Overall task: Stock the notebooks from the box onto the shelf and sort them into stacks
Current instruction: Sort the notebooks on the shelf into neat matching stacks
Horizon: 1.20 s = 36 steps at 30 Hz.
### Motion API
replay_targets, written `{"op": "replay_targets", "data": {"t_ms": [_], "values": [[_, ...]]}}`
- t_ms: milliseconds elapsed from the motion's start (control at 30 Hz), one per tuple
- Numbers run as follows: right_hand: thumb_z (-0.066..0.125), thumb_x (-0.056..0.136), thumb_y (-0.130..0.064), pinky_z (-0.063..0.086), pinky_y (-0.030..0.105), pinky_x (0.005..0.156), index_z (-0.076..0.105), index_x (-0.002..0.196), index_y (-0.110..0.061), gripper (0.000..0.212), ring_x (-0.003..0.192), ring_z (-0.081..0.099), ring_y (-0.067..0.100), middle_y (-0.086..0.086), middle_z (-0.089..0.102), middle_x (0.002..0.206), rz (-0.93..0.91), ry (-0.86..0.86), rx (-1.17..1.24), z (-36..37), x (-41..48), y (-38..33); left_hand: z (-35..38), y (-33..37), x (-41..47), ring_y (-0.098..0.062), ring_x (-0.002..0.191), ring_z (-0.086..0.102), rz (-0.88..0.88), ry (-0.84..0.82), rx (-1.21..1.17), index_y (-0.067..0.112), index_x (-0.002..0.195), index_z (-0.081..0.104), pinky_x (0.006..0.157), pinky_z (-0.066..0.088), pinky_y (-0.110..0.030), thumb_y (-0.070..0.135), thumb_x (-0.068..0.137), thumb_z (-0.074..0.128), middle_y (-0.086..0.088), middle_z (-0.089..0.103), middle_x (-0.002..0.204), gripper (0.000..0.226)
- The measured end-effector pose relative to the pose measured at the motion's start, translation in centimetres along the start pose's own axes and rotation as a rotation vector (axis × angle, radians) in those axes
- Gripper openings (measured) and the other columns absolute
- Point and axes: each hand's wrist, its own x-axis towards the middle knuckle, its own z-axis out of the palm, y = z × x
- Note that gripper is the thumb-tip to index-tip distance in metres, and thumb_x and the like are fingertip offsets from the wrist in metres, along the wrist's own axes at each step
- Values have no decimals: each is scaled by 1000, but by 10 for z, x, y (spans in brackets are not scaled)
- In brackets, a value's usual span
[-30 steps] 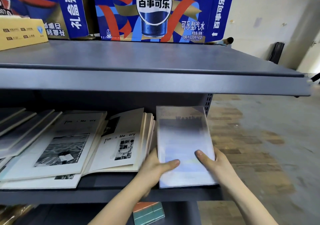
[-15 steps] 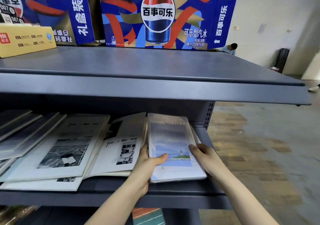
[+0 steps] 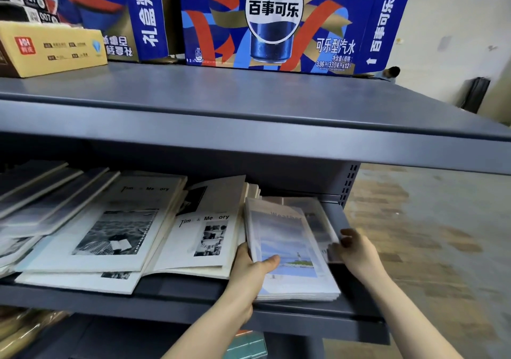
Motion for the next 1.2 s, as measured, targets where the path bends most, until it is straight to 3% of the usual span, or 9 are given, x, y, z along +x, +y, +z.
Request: {"op": "replay_targets", "data": {"t_ms": [167,267,367,533,667,833,1000,1100,1200], "values": [[71,80,-15,49,36,77,55,120,4,47,88,63,29,20,64,103,116,-31,179,-4,8,-1,1,-4,2,-10,99,50,-8,33,36,25,110,39,87,33,-24,13,88,63,12,54,105,36],[74,73,-20,47,43,60,62,82,10,33,64,53,24,14,54,70,135,-131,291,-5,5,-3,0,-8,5,-14,109,51,-18,42,53,20,122,41,92,35,-26,15,86,65,5,55,121,43],[67,68,-30,36,34,54,51,62,-12,26,56,40,19,10,38,60,102,-194,212,0,4,-6,-1,-8,6,-14,111,49,-27,41,50,19,129,39,93,34,-27,16,86,65,4,53,126,50],[65,83,-19,18,30,56,28,58,-16,44,59,25,16,3,23,59,14,-149,94,3,6,-8,-3,-10,8,-15,115,49,-44,33,56,20,129,39,98,34,-30,17,85,67,6,53,129,52],[66,84,-14,23,25,44,39,58,-10,38,47,32,17,5,35,53,50,-56,103,-4,11,2,-4,-11,8,-15,115,49,-38,27,60,20,132,39,97,34,-29,17,85,67,5,53,130,54],[62,87,-14,37,29,58,58,68,-3,23,59,50,20,7,58,60,113,37,196,-16,9,19,-4,-10,7,-15,113,51,-43,25,50,20,129,42,95,34,-29,14,86,66,4,57,125,50],[57,91,-15,33,33,62,47,68,-7,26,65,45,23,7,52,64,123,96,173,-21,5,29,-4,-9,5,-15,114,51,-39,23,41,21,129,43,95,34,-30,16,85,66,5,57,124,50],[59,90,-18,35,33,66,53,80,-1,21,72,49,25,13,58,77,147,50,150,-19,2,33,-6,-9,1,-15,115,52,-38,18,41,21,129,44,102,37,-33,16,85,67,5,59,124,50],[63,88,-21,30,31,56,46,74,-5,27,65,45,23,9,52,69,182,26,114,-20,2,36,-9,-9,-9,-14,116,53,-34,-9,22,21,133,43,107,36,-36,19,84,68,6,58,126,54]]}}
